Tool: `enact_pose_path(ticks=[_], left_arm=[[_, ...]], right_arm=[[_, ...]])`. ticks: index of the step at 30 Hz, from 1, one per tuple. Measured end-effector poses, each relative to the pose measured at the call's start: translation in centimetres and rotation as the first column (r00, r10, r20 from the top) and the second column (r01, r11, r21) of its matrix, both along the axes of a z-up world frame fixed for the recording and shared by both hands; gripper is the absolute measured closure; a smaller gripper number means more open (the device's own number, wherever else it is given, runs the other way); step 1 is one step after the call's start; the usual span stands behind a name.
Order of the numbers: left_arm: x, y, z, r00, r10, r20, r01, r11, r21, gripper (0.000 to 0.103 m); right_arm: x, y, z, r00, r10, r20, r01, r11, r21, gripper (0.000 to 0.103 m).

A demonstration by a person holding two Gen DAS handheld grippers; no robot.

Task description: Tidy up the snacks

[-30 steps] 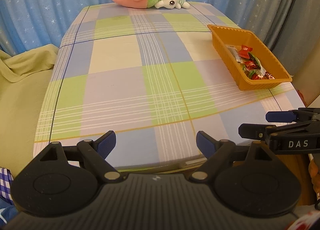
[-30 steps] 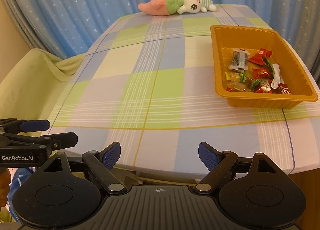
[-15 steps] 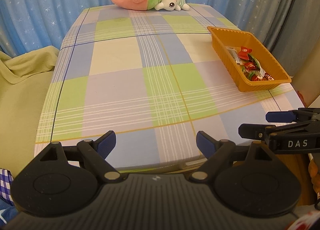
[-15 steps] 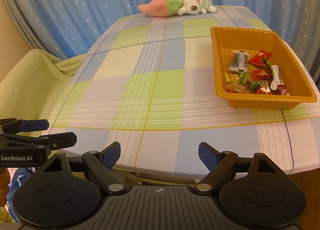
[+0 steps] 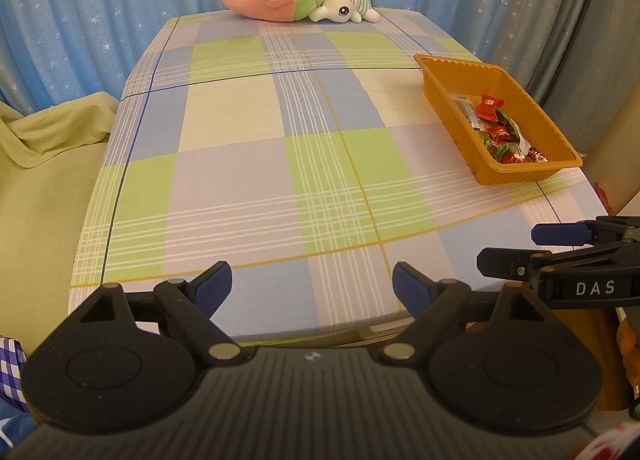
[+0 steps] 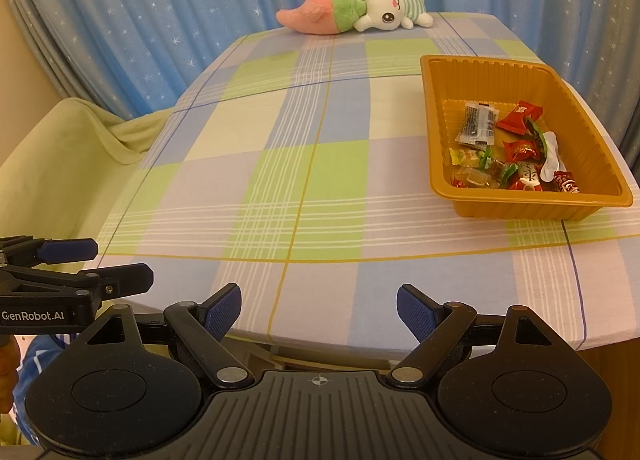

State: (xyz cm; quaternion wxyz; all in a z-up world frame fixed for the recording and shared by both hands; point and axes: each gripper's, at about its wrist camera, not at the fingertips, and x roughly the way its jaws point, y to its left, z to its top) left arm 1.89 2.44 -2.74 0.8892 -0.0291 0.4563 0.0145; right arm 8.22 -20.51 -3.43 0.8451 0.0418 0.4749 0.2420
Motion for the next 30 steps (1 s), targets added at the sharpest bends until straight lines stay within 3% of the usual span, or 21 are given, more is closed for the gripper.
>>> enact_pose_path(ticks=[30], left_arm=[[0.23, 0.04, 0.6, 1.0, 0.005, 0.006, -0.005, 1.0, -0.001, 0.016]], right_arm=[[0.27, -0.02, 0.48, 1.0, 0.009, 0.006, -0.009, 1.0, -0.003, 0.018]])
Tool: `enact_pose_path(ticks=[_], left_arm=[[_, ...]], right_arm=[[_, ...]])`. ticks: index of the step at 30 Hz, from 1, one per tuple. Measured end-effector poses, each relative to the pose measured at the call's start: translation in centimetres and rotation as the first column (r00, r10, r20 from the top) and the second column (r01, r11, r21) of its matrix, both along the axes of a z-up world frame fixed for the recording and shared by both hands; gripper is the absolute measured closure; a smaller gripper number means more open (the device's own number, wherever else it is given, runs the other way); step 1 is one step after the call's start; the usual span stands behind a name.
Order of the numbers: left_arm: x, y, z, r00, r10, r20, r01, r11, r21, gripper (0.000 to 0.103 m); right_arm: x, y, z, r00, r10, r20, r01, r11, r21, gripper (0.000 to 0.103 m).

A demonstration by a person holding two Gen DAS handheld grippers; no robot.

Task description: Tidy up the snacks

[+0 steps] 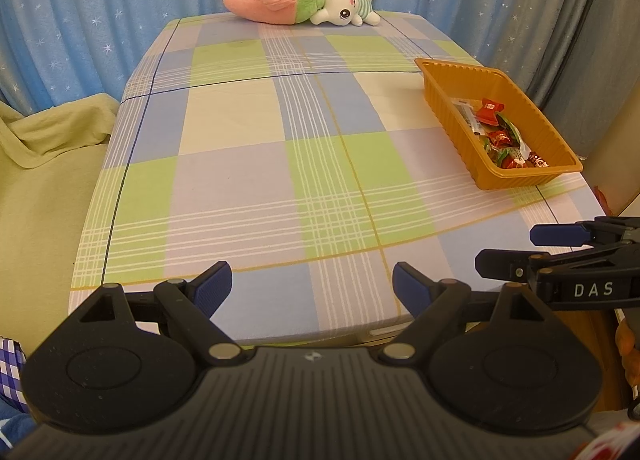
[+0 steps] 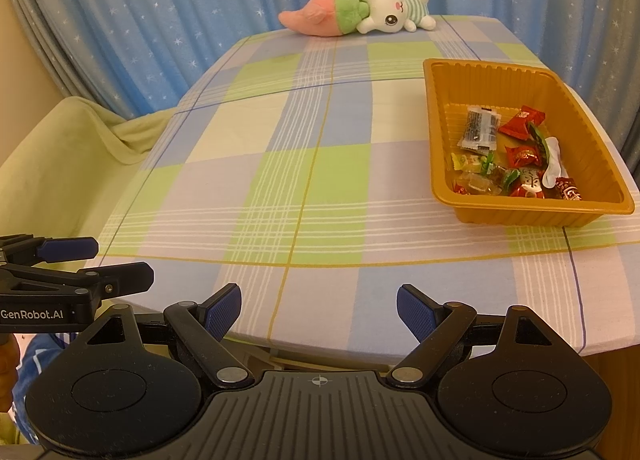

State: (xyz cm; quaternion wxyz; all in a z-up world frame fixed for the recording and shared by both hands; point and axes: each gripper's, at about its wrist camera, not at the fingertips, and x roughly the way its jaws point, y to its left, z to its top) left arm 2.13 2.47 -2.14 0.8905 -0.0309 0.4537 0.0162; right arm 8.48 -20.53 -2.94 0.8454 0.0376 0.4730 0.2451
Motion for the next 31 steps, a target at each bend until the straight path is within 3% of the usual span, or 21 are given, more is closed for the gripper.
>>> enact_pose_path(ticks=[31], left_arm=[[2.1, -1.3, -0.4, 1.0, 0.027, -0.012, -0.027, 1.0, -0.004, 0.016]], right_arm=[[2.8, -1.2, -0.6, 0.999, 0.032, -0.013, -0.032, 1.0, -0.001, 0.018]])
